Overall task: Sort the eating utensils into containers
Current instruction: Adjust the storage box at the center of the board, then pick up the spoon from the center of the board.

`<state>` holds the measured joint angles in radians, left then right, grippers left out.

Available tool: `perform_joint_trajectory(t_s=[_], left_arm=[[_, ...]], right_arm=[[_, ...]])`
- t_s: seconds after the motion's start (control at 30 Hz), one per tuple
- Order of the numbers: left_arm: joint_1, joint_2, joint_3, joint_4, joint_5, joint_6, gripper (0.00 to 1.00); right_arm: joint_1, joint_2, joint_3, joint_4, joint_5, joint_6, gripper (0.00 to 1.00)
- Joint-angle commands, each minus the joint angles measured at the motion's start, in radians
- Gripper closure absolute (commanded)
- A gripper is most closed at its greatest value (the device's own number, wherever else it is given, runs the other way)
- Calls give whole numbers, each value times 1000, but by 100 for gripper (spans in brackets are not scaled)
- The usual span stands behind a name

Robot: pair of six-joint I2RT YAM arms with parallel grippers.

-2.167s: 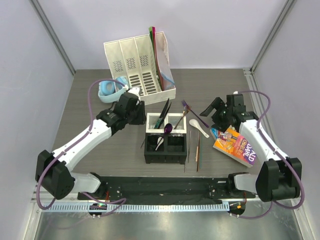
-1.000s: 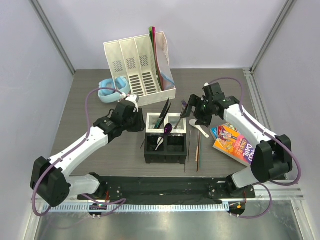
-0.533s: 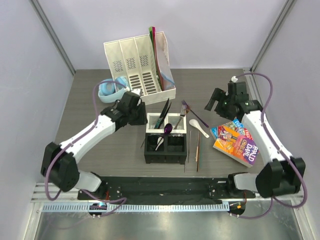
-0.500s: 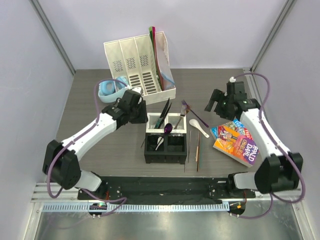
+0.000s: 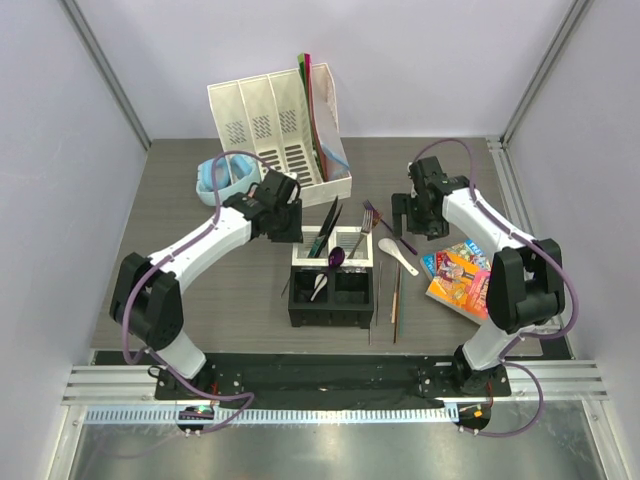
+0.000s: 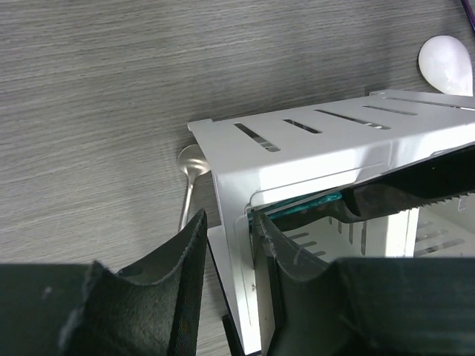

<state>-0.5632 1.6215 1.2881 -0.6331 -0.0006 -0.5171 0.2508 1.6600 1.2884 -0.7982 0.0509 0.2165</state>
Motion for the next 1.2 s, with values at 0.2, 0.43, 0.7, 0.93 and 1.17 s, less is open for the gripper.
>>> perform_joint_trajectory(t_s=[0.2,0.43,0.7,0.93,1.17], left_arm=[[77,-215,-85,-51,-205,-26,69],[109,-301,-52,4,-207,11,63],[111,-287,-35,-16,-211,6,63],[114,-295,-44,-27,-223,9,63],[114,-301,-52,-27,-210,-1,64]], right_arm=[[54,81,0,2,-34,-39,16],[68,119,8,42,-36,-25,17],[82,170,9,65,-36,-31,21],[102,210,12,88,-74,-32,25],[108,247,11,80,-66,-20,34]])
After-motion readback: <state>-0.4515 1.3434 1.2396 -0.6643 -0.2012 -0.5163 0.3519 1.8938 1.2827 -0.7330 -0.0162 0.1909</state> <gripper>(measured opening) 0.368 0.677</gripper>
